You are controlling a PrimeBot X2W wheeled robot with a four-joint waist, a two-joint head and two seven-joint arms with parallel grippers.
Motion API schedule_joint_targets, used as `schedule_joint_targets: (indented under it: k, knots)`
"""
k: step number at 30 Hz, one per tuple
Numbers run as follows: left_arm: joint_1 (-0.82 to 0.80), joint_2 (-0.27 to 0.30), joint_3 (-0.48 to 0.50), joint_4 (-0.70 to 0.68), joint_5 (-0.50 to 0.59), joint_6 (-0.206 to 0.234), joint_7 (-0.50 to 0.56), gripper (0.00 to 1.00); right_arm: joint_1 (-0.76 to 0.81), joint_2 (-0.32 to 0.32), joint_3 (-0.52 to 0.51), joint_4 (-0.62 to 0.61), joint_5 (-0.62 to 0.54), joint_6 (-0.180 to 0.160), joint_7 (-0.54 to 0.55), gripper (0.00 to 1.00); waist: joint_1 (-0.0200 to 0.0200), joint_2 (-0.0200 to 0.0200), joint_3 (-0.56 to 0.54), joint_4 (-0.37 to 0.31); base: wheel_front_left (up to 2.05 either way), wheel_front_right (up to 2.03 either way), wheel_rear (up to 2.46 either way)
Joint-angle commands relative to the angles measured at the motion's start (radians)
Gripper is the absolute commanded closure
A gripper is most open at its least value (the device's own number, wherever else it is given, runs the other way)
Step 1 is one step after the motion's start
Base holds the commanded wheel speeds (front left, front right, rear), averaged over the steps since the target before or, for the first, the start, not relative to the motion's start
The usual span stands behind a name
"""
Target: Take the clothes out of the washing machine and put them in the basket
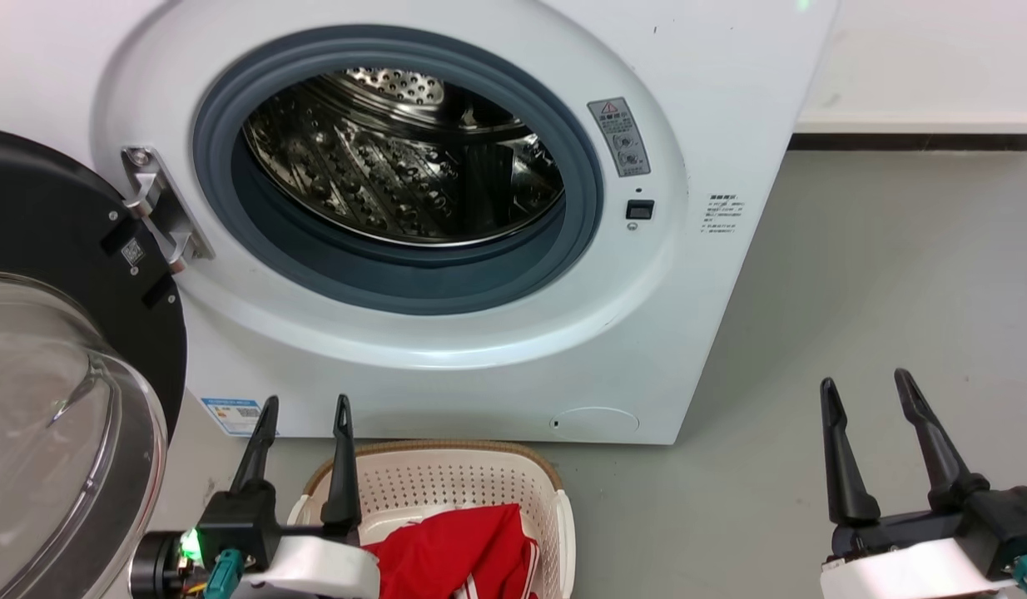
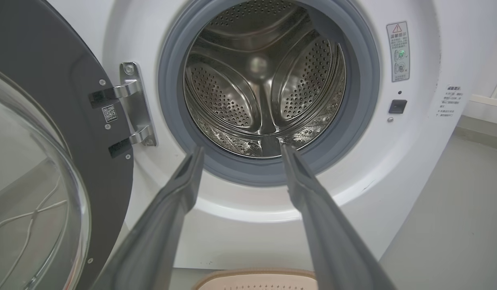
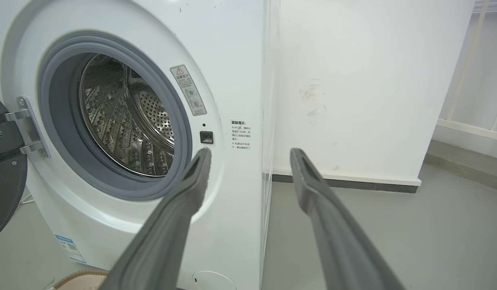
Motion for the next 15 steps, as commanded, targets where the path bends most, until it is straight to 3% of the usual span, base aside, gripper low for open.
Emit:
schedule_joint_targets:
  k: [1,15]
  knots:
    - [0.012,-0.002,0.003,0.0,0.0,-0.001,-0.002,0.0,0.016,0.0,0.001,0.003,-0.006,-0.001,-0.002,0.0,0.0001,-0.0001,-0.008,-0.001,0.0,0.0,0.0]
    - [0.032,-0.003,0.017,0.02,0.008,-0.002,-0.002,0.0,0.029,0.0,0.014,0.013,0.002,-0.001,-0.002,0.0,0.0001,-0.0001,-0.021,-0.007,0.0,0.0,0.0]
